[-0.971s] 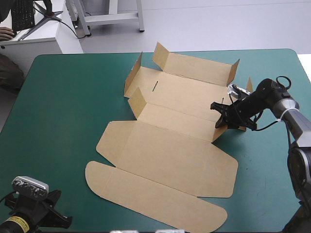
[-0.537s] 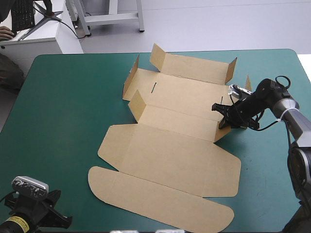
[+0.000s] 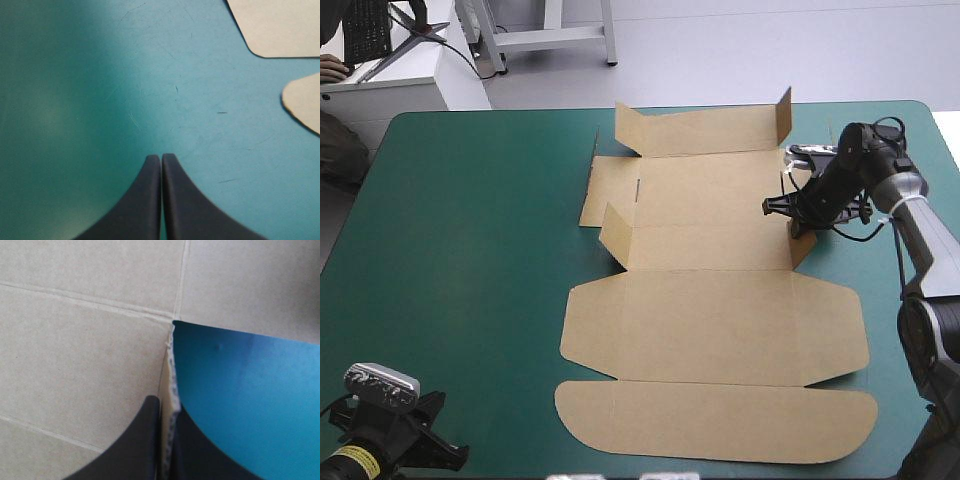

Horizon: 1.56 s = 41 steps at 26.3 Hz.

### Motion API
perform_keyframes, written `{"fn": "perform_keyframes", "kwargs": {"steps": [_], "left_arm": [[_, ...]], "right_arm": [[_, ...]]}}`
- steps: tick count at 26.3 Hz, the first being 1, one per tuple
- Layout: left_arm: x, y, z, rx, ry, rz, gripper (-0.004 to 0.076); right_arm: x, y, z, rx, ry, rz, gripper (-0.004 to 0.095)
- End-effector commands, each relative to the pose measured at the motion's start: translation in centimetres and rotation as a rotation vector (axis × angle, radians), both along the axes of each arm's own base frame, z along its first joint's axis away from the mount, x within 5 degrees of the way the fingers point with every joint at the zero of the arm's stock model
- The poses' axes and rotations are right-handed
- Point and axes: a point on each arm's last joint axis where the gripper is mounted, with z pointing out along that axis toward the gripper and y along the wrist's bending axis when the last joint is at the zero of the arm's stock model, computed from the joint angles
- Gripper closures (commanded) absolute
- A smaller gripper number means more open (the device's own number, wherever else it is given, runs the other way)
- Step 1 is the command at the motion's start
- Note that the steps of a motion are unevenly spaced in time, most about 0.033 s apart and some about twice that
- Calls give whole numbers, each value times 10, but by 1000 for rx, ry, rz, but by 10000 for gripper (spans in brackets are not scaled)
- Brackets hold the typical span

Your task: Fold the box

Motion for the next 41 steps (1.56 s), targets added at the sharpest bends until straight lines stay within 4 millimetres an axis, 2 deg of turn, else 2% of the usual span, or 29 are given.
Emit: {"fn": "perform_keyframes", "kwargs": {"steps": [1, 2, 4, 5, 6, 7, 11, 15, 18, 27, 30, 41], "left_arm": [[4, -2, 10, -24, -59, -5, 734], [4, -2, 10, -24, -59, -5, 734], [4, -2, 10, -24, -59, -5, 734], [4, -2, 10, -24, -59, -5, 734], [4, -2, 10, -24, -59, -5, 734], [4, -2, 10, -24, -59, -5, 734], [4, -2, 10, -24, -59, -5, 734], [4, -2, 10, -24, -59, -5, 734], [4, -2, 10, -24, -59, -5, 734], [4, -2, 10, -24, -59, -5, 734], [4, -2, 10, -24, -59, -5, 734], [4, -2, 10, -24, -59, -5, 734]], "right_arm": [[6, 22, 33, -36, -113, 153, 914], [12, 29, 33, -52, -130, 186, 915], [24, 56, 36, -101, -184, 304, 915], [30, 79, 38, -149, -237, 427, 915], [32, 90, 40, -180, -262, 492, 915], [36, 114, 43, -239, -324, 631, 915], [45, 164, 50, -265, -509, 866, 917], [40, 198, 57, -332, -674, 1093, 917], [32, 217, 60, -351, -743, 1181, 919], [-6, 269, 62, -203, -837, 1432, 923], [-10, 274, 62, -218, -850, 1474, 923], [-13, 272, 60, -197, -802, 1471, 922]]}}
